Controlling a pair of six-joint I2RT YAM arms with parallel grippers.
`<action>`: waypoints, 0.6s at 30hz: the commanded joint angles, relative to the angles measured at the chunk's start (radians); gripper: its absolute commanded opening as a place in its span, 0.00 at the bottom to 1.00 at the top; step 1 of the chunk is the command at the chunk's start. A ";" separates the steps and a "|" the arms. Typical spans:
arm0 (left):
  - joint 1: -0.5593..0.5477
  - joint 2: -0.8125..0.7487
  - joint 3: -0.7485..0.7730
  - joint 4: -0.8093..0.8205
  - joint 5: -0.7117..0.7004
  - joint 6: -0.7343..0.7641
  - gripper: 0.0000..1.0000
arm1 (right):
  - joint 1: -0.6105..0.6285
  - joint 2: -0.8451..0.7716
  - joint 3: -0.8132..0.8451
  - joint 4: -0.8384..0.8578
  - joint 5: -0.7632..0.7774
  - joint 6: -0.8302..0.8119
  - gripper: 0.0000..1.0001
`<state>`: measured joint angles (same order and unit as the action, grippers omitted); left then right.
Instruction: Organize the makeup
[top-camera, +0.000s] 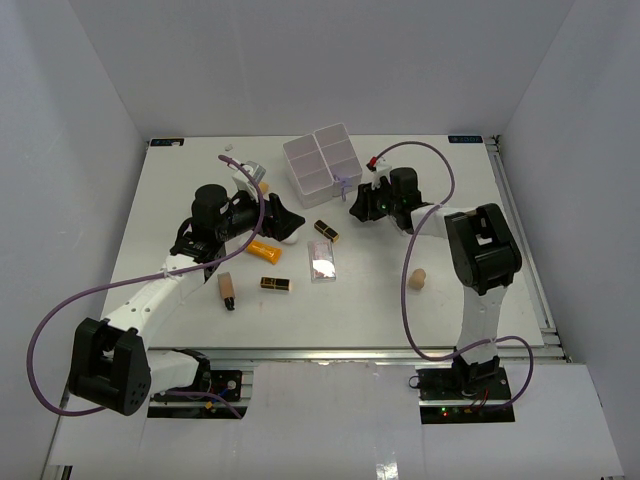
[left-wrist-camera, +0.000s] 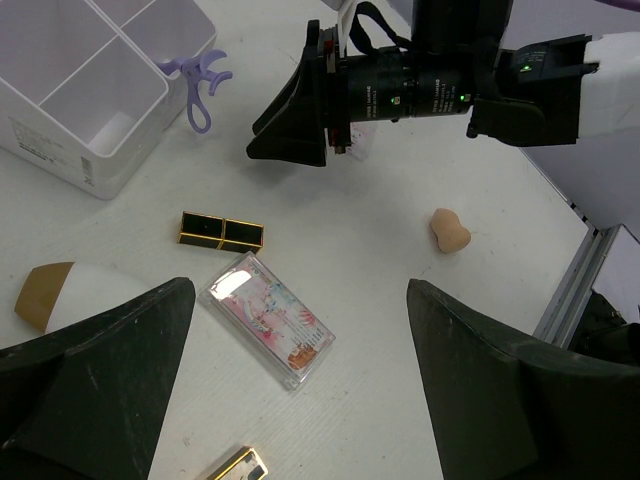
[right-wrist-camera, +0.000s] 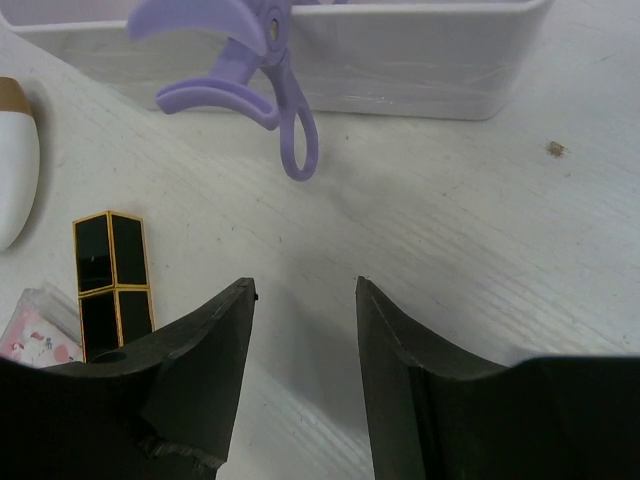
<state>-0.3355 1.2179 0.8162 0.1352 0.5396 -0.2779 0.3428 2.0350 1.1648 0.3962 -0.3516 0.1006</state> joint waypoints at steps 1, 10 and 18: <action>0.004 -0.008 0.018 0.012 0.025 0.002 0.98 | 0.005 0.027 0.033 0.163 -0.020 0.102 0.52; 0.004 -0.003 0.018 0.012 0.028 0.002 0.98 | 0.004 0.094 0.074 0.262 -0.052 0.157 0.52; 0.004 0.004 0.020 0.012 0.034 0.002 0.98 | 0.005 0.124 0.096 0.297 -0.038 0.221 0.48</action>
<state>-0.3355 1.2215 0.8162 0.1352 0.5494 -0.2779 0.3428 2.1479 1.2163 0.6014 -0.3931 0.2737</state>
